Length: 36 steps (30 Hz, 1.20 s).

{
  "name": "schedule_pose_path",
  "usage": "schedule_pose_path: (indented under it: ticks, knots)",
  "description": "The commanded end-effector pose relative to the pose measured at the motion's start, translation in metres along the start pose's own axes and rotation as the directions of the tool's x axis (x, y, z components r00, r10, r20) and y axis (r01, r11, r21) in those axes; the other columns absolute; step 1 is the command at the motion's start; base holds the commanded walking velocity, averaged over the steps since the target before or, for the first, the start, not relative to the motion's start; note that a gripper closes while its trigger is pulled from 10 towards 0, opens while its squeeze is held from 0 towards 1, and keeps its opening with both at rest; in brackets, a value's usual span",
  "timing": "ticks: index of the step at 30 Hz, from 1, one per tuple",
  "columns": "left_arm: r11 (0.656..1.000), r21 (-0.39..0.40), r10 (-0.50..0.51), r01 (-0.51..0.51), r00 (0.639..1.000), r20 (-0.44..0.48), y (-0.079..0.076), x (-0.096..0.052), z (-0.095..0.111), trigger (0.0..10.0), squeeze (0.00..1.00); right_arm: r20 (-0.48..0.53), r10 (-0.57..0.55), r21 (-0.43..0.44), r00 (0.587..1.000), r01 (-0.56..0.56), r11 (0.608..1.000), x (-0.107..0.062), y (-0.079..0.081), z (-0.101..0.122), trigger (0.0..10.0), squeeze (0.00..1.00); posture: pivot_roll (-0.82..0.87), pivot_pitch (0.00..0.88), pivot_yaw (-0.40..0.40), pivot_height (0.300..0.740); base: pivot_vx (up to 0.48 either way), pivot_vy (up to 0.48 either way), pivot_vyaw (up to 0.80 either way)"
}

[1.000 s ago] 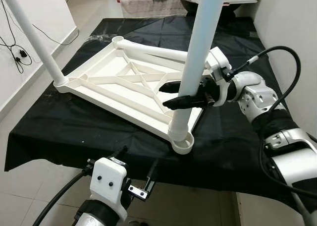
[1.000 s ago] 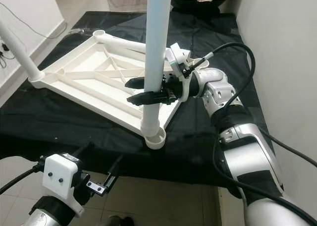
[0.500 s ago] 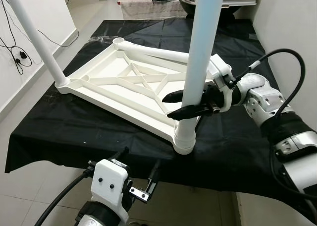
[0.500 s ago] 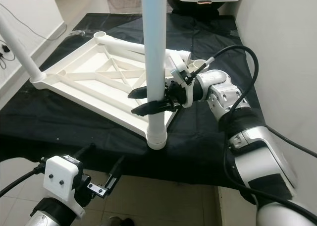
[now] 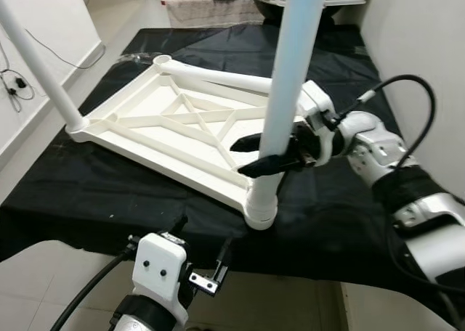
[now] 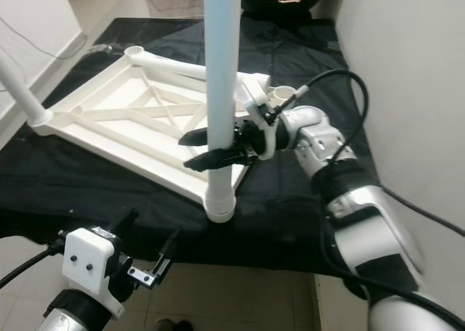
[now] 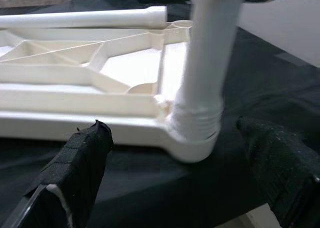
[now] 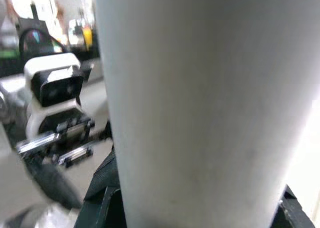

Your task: Building children table

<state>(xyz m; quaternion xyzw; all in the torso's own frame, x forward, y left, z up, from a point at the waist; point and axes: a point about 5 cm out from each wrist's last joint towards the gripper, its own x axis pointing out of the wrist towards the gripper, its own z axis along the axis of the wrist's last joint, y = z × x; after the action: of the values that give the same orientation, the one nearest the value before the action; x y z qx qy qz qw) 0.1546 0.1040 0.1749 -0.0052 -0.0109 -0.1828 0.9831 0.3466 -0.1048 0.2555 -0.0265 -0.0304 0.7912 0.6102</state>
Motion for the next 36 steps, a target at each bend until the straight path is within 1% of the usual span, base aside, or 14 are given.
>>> schedule_pose_path:
  ticks: [1, 12, 13, 16, 17, 20, 21, 27, 29, 31, 33, 34, 35, 36]
  knots:
    - [1.0, 0.017, 0.012, -0.012, 1.0, -0.016, 0.001, -0.002, -0.003, 10.0, 0.0, -0.021, 0.029, 0.091, 0.999, -0.027, 0.996, 0.007, 0.003, -0.023, 10.0, 0.0, 0.09, 0.184, 0.04, 0.74, 0.0, 0.0, 0.0]
    - [1.0, 0.023, 0.014, -0.013, 1.0, -0.011, 0.002, -0.001, -0.002, 10.0, 0.0, -0.026, 0.061, 0.079, 0.998, -0.058, 0.995, 0.022, 0.001, -0.029, 10.0, 0.0, 0.1, 0.188, 0.04, 0.74, 0.0, 0.0, 0.0]
    - [0.999, 0.027, 0.018, -0.017, 1.0, -0.006, 0.003, -0.001, -0.001, 10.0, 0.0, -0.109, 0.053, 0.023, 0.993, -0.051, 0.998, 0.026, 0.0, -0.035, 10.0, 0.0, 0.1, 0.189, 0.039, 0.74, 0.0, 0.0, 0.0]
    - [0.999, 0.027, 0.019, -0.019, 1.0, -0.005, 0.003, -0.001, -0.001, 10.0, 0.0, -0.14, 0.044, 0.003, 0.989, -0.044, 0.999, 0.026, 0.0, -0.036, 10.0, 0.0, 0.1, 0.189, 0.039, 0.74, 0.0, 0.0, 0.0]
    - [0.999, 0.029, 0.018, -0.018, 1.0, -0.003, 0.003, 0.0, -0.001, 10.0, 0.0, -0.197, -0.029, -0.034, 0.98, 0.023, 0.999, 0.026, -0.005, -0.038, 10.0, 0.0, 0.09, 0.188, 0.038, 0.74, 0.0, 0.0, 0.0]
    - [0.999, 0.031, 0.016, -0.016, 1.0, 0.0, 0.003, 0.0, -0.001, 10.0, 0.0, -0.229, -0.09, -0.065, 0.969, 0.077, 0.995, 0.026, -0.008, -0.038, 10.0, 0.0, 0.09, 0.188, 0.038, 0.74, 0.0, 0.0, 0.0]
    - [0.999, 0.033, 0.015, -0.015, 1.0, 0.005, 0.004, 0.003, -0.001, 10.0, 0.0, -0.282, -0.179, -0.104, 0.942, 0.155, 0.982, 0.02, -0.013, -0.039, 10.0, 0.0, 0.08, 0.184, 0.038, 0.74, 0.0, 0.0, 0.0]
    - [0.999, 0.034, 0.015, -0.015, 1.0, 0.008, 0.004, 0.004, -0.001, 10.0, 0.0, -0.313, -0.245, -0.12, 0.918, 0.218, 0.969, 0.016, -0.017, -0.039, 10.0, 0.0, 0.08, 0.184, 0.038, 0.74, 0.0, 0.0, 0.0]
    - [0.999, 0.037, 0.018, -0.018, 1.0, 0.011, 0.004, 0.005, -0.001, 10.0, 0.0, -0.33, -0.341, -0.121, 0.88, 0.319, 0.94, 0.013, -0.025, -0.039, 10.0, 0.0, 0.07, 0.183, 0.039, 0.74, 0.0, 0.0, 0.0]
    - [0.999, 0.037, 0.018, -0.018, 1.0, 0.011, 0.004, 0.005, -0.001, 10.0, 0.0, -0.33, -0.341, -0.121, 0.88, 0.319, 0.94, 0.013, -0.025, -0.039, 10.0, 0.0, 0.07, 0.183, 0.039, 0.74, 0.0, 0.0, 0.0]
    - [0.999, 0.04, 0.026, -0.026, 1.0, 0.015, 0.005, 0.005, -0.001, 10.0, 0.0, -0.33, -0.494, -0.136, 0.805, 0.477, 0.868, 0.01, -0.036, -0.039, 10.0, 0.0, 0.07, 0.183, 0.039, 0.74, 0.0, 0.0, 0.0]
    - [0.999, 0.04, 0.026, -0.026, 1.0, 0.015, 0.005, 0.005, -0.001, 10.0, 0.0, -0.33, -0.494, -0.136, 0.805, 0.477, 0.868, 0.01, -0.036, -0.039, 10.0, 0.0, 0.07, 0.183, 0.039, 0.74, 0.0, 0.0, 0.0]
    - [0.998, 0.044, 0.035, -0.035, 0.999, 0.017, 0.006, 0.005, -0.001, 10.0, 0.0, -0.336, -0.635, -0.11, 0.695, 0.641, 0.76, 0.007, -0.046, -0.042, 10.0, 0.0, 0.07, 0.178, 0.033, 0.74, 0.0, 0.0, 0.0]
    - [0.998, 0.044, 0.035, -0.035, 0.999, 0.017, 0.006, 0.005, -0.001, 10.0, 0.0, -0.336, -0.635, -0.11, 0.695, 0.641, 0.76, 0.007, -0.046, -0.042, 10.0, 0.0, 0.07, 0.178, 0.033, 0.74, 0.0, 0.0, 0.0]
